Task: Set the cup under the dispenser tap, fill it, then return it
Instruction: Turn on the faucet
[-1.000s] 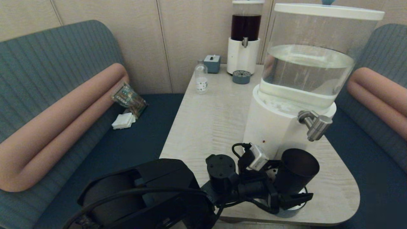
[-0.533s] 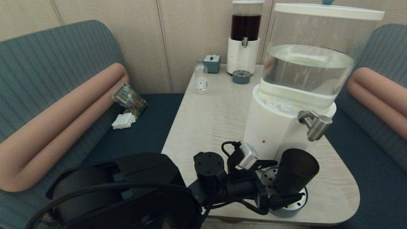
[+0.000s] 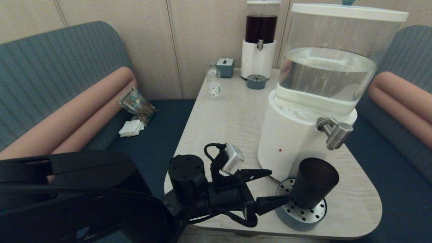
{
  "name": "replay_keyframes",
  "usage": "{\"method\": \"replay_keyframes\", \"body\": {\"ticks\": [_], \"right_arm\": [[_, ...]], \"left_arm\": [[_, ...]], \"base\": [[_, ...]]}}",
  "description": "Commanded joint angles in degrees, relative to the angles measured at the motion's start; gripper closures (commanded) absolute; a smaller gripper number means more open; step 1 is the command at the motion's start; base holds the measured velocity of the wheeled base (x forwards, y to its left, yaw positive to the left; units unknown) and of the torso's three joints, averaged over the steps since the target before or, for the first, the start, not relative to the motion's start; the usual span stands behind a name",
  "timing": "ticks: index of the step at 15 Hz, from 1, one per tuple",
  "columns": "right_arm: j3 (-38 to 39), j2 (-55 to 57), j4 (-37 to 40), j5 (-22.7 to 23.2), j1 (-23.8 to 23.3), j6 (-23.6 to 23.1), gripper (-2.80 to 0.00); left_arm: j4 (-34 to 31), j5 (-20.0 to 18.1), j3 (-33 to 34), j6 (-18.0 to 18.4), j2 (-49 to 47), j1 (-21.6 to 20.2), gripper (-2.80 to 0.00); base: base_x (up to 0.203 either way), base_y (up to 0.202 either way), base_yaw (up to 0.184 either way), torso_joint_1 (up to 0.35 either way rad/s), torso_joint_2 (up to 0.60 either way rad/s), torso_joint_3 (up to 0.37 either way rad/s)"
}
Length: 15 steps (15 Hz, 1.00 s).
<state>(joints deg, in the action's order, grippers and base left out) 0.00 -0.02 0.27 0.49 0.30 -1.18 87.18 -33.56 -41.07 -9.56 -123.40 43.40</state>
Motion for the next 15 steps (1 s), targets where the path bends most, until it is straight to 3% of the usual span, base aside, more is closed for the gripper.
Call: {"method": "replay_keyframes", "body": {"ticks": [1, 7, 8, 11, 13, 15], "right_arm": [[0.0, -0.1, 0.0, 0.0, 0.0, 0.0, 0.00], [0.1, -0.1, 0.0, 0.0, 0.0, 0.0, 0.00], [0.1, -0.1, 0.0, 0.0, 0.0, 0.0, 0.00], [0.0, -0.1, 0.0, 0.0, 0.0, 0.0, 0.00], [0.1, -0.1, 0.0, 0.0, 0.0, 0.0, 0.00], [0.0, -0.1, 0.0, 0.0, 0.0, 0.0, 0.00]], "left_arm": [[0.5, 0.5, 4.2, -0.1, 6.9, -0.8, 0.00], [0.5, 6.3, 15.8, -1.5, 20.5, -2.0, 0.00], [0.5, 8.3, 16.8, -2.2, 22.9, -2.6, 0.00], [0.5, 18.8, 17.3, -5.9, 30.3, -5.5, 0.00], [0.5, 25.6, 17.6, -8.3, 35.9, -10.3, 0.00], [0.5, 29.6, 17.3, -10.0, 39.6, -19.8, 0.00]], "base": [[0.000, 0.000, 0.000, 0.000, 0.00, 0.000], [0.000, 0.000, 0.000, 0.000, 0.00, 0.000], [0.000, 0.000, 0.000, 0.000, 0.00, 0.000], [0.000, 0.000, 0.000, 0.000, 0.00, 0.000], [0.000, 0.000, 0.000, 0.000, 0.00, 0.000], [0.000, 0.000, 0.000, 0.000, 0.00, 0.000]]}}
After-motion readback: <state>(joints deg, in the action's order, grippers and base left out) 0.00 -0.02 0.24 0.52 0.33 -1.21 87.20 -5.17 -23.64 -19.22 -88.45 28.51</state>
